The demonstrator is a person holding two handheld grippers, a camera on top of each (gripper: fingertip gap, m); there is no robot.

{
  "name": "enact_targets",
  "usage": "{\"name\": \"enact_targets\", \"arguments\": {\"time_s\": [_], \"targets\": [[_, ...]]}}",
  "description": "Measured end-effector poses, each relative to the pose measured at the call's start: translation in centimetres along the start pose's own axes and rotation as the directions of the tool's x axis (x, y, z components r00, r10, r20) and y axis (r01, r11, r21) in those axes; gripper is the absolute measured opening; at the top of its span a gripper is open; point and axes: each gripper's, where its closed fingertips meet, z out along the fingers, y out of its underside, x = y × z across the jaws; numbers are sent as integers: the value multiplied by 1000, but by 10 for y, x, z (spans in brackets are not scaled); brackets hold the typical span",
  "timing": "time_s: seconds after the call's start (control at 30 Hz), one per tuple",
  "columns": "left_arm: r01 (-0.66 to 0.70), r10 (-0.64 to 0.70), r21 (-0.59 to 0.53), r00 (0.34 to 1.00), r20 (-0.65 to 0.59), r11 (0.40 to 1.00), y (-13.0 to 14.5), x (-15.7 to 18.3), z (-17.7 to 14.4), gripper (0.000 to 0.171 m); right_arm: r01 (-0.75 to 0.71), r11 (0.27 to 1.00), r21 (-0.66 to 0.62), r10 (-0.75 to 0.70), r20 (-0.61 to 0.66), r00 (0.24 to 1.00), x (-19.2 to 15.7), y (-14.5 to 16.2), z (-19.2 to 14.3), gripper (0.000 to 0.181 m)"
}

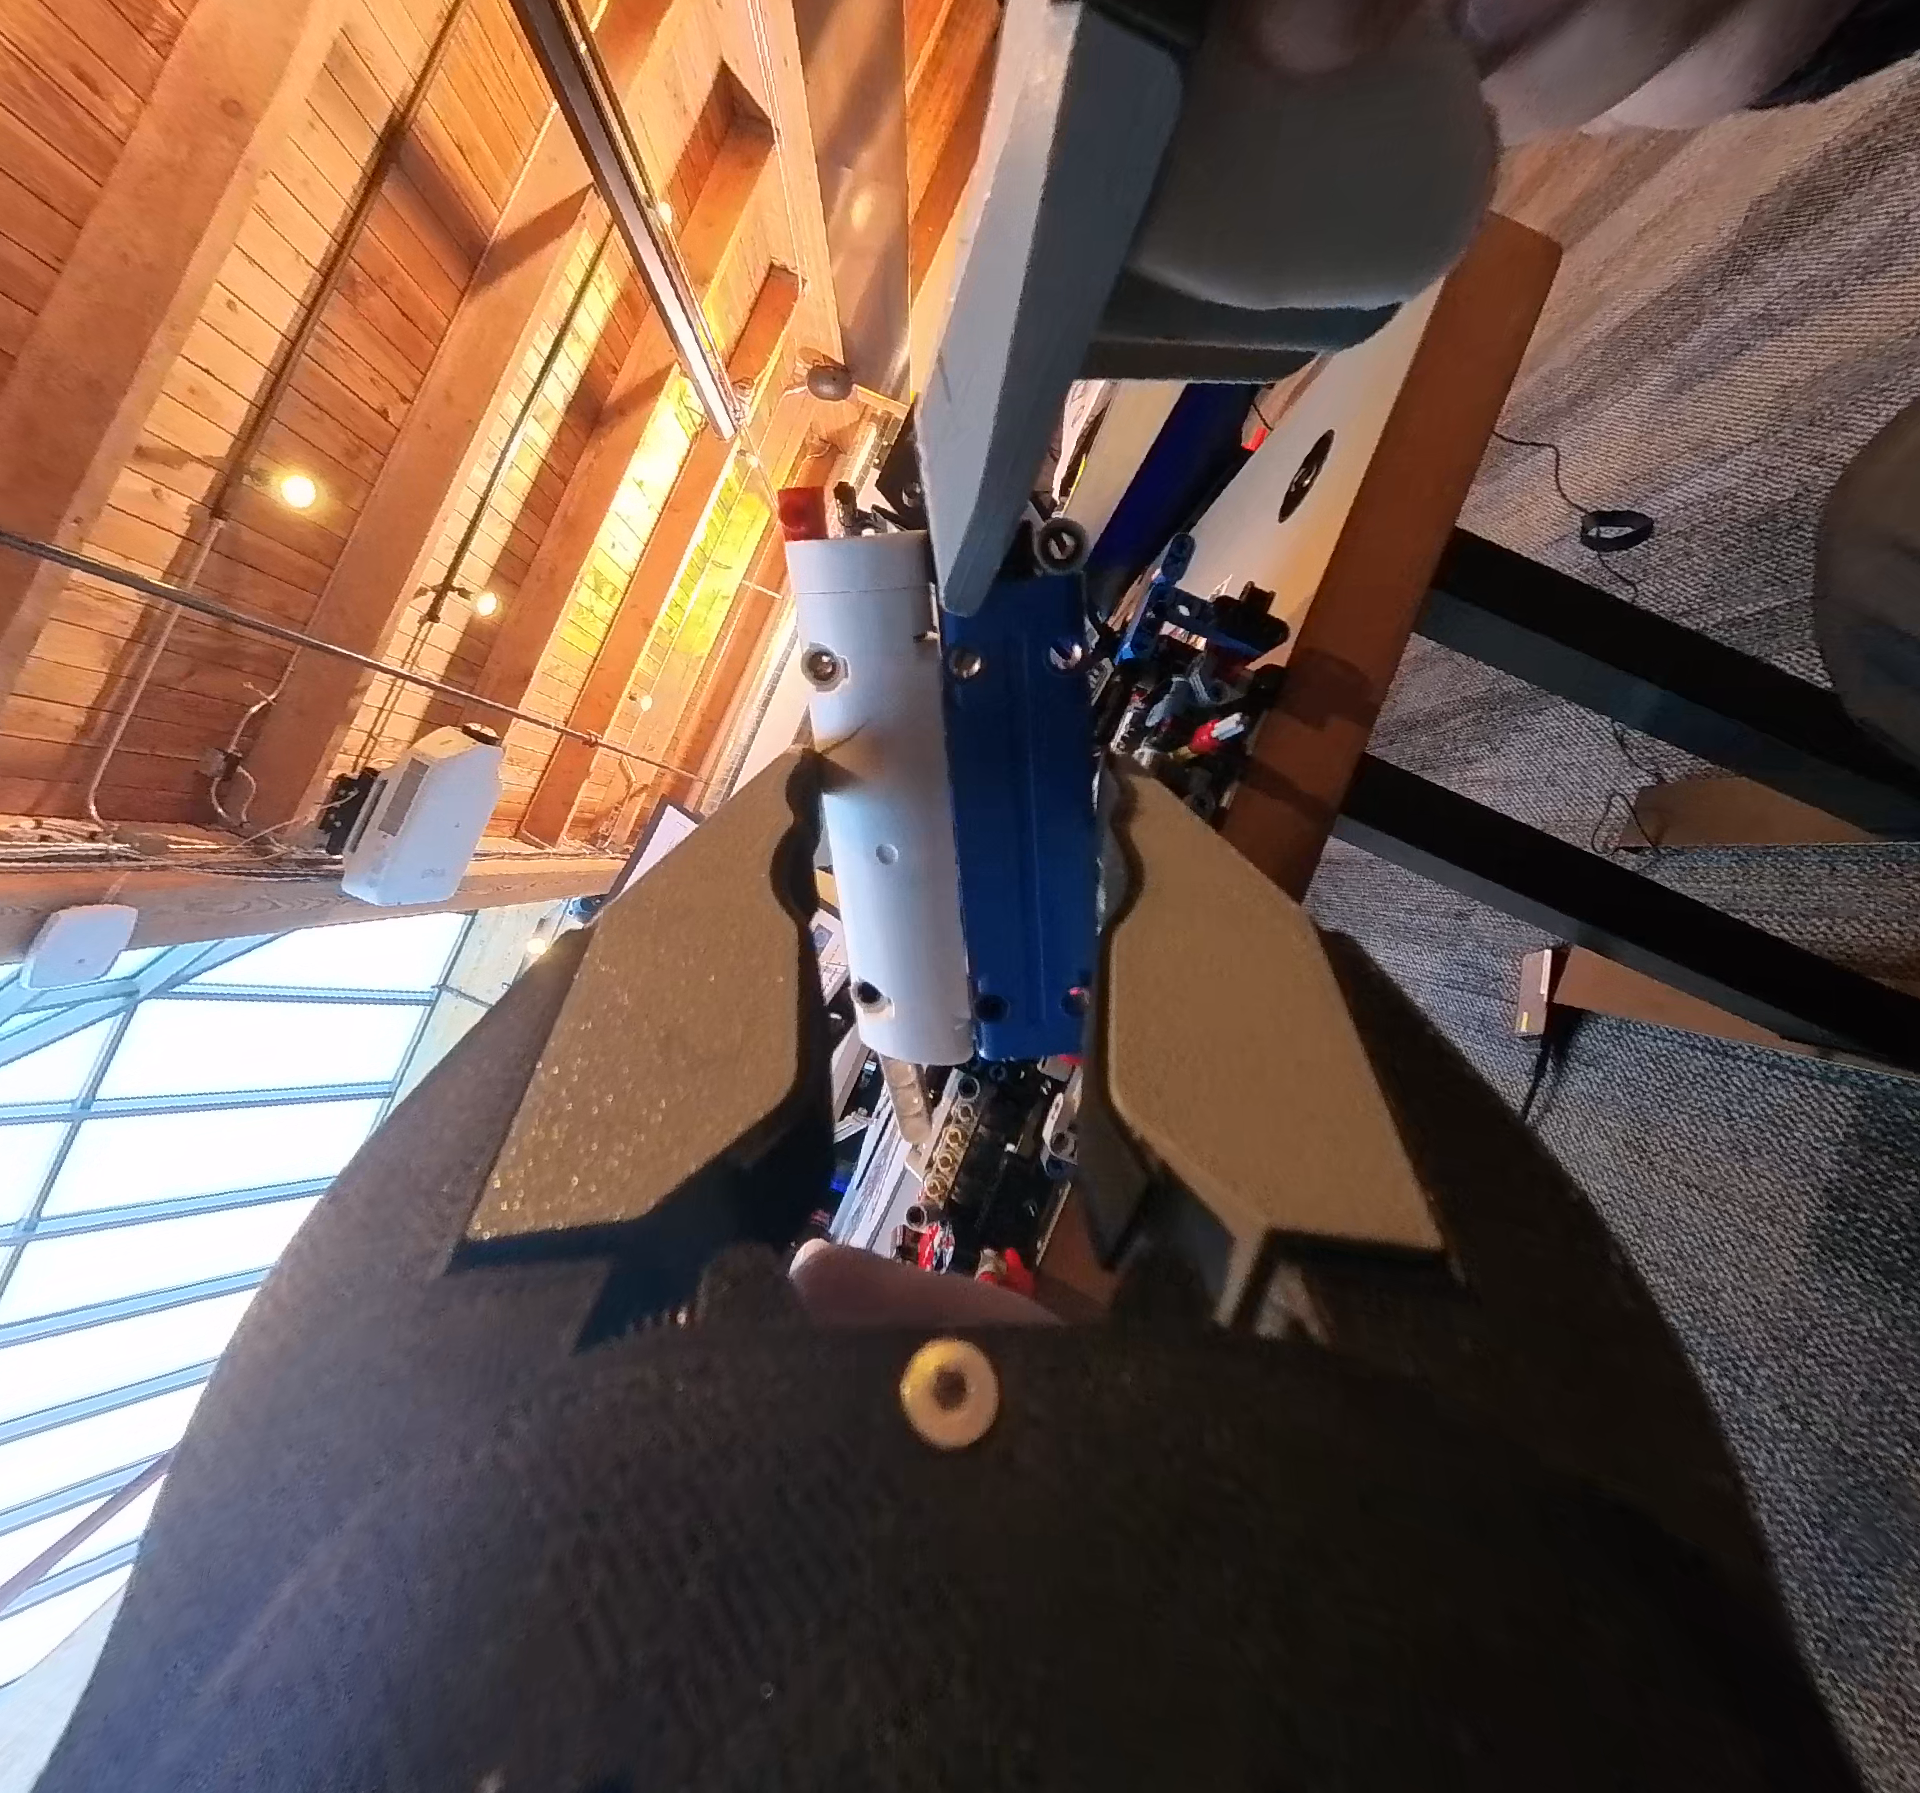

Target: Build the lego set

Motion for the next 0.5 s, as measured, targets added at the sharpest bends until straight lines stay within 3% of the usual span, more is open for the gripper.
{"name": "enact_targets", "arguments": {"time_s": [0.5], "targets": [[-19,19,-18,999,-27,1000,3,1,0,50,-18,1000,-15,18,-2,1000,1,3,1,10]]}}
